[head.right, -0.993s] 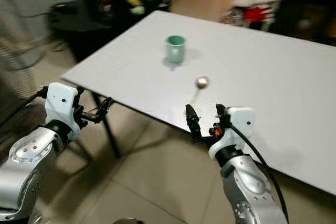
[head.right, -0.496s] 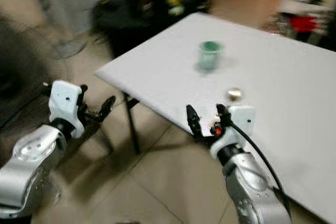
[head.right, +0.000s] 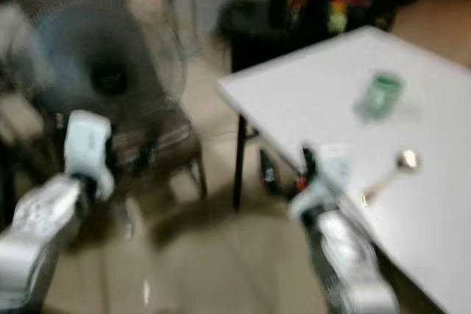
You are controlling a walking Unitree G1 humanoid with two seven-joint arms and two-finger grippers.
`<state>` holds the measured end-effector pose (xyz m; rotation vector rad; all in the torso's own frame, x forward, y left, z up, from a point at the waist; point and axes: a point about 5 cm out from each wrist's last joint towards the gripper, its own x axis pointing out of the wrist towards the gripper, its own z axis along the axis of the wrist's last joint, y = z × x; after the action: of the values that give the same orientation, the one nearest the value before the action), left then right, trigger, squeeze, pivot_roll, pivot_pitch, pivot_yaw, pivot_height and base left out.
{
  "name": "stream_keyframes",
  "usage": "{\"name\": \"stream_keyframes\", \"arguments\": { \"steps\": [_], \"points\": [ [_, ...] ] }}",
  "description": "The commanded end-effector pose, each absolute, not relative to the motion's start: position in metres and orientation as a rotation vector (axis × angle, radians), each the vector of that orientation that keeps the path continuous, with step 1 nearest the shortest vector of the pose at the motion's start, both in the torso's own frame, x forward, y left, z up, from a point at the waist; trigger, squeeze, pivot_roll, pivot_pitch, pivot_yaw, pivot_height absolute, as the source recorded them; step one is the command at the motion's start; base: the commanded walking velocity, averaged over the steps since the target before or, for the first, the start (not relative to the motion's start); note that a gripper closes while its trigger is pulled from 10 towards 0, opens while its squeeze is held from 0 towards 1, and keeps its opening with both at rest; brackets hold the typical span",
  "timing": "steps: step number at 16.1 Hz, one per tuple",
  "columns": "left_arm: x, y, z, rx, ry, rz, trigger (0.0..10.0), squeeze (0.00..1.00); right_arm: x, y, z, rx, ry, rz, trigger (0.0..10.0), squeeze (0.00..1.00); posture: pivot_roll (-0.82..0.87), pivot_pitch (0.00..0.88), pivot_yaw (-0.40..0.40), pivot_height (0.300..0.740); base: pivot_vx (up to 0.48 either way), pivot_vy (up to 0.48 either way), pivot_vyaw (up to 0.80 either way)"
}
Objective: Setting the table
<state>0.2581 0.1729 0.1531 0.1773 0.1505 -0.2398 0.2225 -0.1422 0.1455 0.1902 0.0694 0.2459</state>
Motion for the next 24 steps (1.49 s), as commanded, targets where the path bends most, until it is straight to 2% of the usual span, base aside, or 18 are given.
{"name": "stream_keyframes", "arguments": {
  "steps": [1,2,4,8,12,21,24],
  "points": [
    [0.258,0.171,0.154,0.166,0.158,-0.239,10.0,0.17,0.224,-0.149,0.146,0.139,0.053,0.203,10.0,1.00,0.05,0.000,0.039,0.740,0.000,0.000,0.79],
    [0.259,0.173,0.154,0.144,0.158,-0.217,10.0,1.00,0.225,-0.151,0.146,0.143,0.049,0.186,10.0,1.00,0.05,0.000,0.034,0.740,0.000,0.000,0.80],
    [0.262,0.178,0.160,0.211,0.104,-0.152,10.0,1.00,0.228,-0.155,0.148,0.108,0.028,0.180,10.0,1.00,0.05,0.000,0.034,0.740,0.000,0.000,0.80],
    [0.267,0.183,0.169,0.198,0.025,-0.061,10.0,1.00,0.228,-0.163,0.145,0.109,0.034,0.121,10.0,1.00,0.05,0.000,0.031,0.740,0.000,0.000,0.80],
    [0.268,0.176,0.170,0.211,0.009,-0.106,10.0,1.00,0.230,-0.163,0.151,0.101,-0.076,0.081,10.0,1.00,0.05,0.000,0.031,0.740,0.000,0.000,0.70],
    [0.268,0.178,0.173,0.211,-0.009,-0.139,10.0,0.99,0.228,-0.149,0.140,0.150,0.047,0.189,10.0,1.00,0.06,0.000,0.040,0.740,0.000,0.000,0.70],
    [0.269,0.180,0.174,0.207,-0.007,-0.143,10.0,1.00,0.230,-0.144,0.140,0.162,0.053,0.228,10.0,1.00,0.06,0.000,0.041,0.740,0.283,0.000,0.79]
  ]
}}
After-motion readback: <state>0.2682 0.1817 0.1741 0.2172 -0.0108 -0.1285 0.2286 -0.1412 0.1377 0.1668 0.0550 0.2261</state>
